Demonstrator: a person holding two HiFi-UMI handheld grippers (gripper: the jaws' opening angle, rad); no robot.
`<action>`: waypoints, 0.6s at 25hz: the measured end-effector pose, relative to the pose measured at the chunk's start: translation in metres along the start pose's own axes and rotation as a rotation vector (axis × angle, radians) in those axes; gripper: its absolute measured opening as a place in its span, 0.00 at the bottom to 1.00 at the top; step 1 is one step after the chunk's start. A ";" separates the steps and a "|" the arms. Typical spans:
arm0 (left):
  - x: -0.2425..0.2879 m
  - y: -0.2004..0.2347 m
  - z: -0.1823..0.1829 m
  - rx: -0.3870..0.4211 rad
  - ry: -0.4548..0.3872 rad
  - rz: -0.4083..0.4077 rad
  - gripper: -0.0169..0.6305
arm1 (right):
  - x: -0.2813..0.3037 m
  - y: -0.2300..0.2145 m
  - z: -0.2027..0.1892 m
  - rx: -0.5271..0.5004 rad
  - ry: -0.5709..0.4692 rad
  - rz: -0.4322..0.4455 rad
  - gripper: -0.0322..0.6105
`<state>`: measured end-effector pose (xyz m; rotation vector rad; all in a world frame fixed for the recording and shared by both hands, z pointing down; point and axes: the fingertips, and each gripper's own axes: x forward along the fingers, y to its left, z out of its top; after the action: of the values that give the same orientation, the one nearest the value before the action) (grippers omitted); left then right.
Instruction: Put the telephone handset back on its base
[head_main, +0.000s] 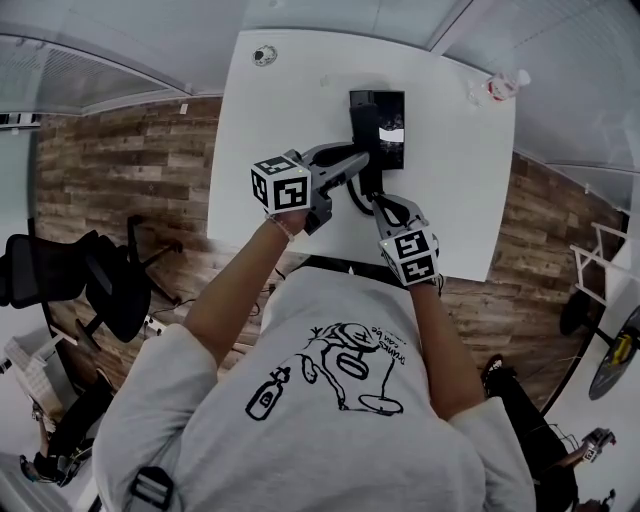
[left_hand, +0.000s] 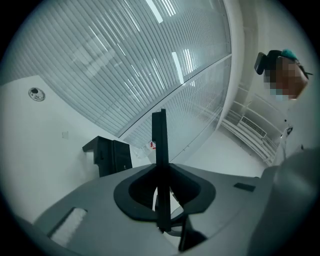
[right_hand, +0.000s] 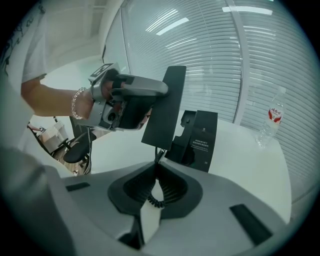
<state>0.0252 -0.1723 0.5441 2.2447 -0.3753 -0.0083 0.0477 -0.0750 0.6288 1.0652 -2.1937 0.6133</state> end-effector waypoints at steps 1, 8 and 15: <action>0.001 0.003 -0.002 -0.007 0.007 -0.003 0.13 | 0.001 0.000 -0.002 -0.001 0.003 -0.002 0.08; 0.010 0.026 -0.016 -0.033 0.048 0.010 0.15 | 0.002 0.004 -0.012 0.012 0.013 -0.007 0.07; 0.014 0.045 -0.025 -0.034 0.076 0.038 0.17 | 0.005 0.003 -0.016 0.022 0.016 -0.015 0.07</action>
<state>0.0296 -0.1839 0.5959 2.1973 -0.3739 0.0892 0.0480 -0.0659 0.6426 1.0835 -2.1682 0.6380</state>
